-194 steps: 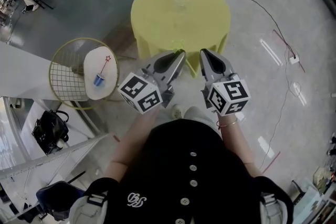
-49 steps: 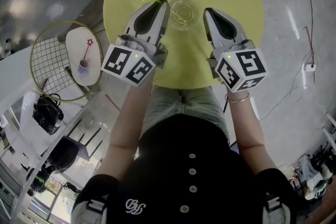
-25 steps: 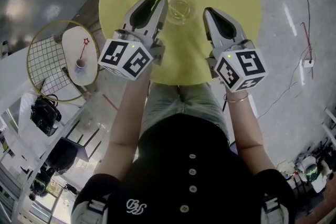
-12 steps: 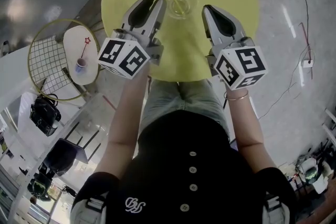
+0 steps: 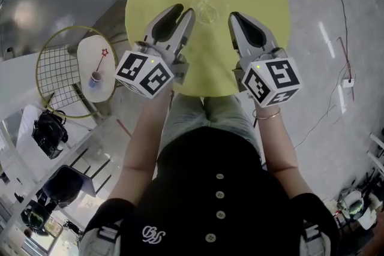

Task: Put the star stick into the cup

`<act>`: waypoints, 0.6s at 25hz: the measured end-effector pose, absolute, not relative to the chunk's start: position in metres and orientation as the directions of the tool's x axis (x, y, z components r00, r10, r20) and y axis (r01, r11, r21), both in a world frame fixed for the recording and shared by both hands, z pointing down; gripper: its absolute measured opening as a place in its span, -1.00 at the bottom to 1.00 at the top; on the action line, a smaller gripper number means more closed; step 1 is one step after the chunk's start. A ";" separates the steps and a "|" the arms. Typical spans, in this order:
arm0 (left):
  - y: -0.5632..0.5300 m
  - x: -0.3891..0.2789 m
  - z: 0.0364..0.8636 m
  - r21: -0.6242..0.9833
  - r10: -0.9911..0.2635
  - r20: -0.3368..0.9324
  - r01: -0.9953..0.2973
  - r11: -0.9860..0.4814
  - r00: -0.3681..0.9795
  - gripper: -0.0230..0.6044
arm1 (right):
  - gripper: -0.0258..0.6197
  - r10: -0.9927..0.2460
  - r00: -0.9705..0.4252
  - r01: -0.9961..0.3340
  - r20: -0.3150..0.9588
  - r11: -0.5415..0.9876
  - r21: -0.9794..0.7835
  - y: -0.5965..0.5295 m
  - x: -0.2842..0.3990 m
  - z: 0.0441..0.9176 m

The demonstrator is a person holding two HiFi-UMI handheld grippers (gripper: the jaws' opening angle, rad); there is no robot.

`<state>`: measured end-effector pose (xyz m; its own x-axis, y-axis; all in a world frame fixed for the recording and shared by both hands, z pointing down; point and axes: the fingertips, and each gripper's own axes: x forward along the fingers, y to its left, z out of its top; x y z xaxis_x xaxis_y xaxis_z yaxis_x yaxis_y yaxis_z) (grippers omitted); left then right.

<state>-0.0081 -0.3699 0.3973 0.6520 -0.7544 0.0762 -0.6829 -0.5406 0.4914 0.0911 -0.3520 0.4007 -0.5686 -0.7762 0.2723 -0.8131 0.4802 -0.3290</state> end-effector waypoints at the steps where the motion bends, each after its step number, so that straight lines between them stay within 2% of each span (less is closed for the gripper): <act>1: -0.368 -0.009 0.394 0.486 -0.756 0.077 -0.686 -0.541 0.650 -0.57 | -0.91 -0.777 -0.570 -0.812 0.266 0.484 -0.326 -0.351 0.090 0.397; 15: -0.335 -0.001 0.368 0.468 -0.730 0.031 -0.656 -0.593 0.682 -0.58 | -0.91 -0.743 -0.639 -0.761 0.197 0.574 -0.304 -0.324 0.070 0.366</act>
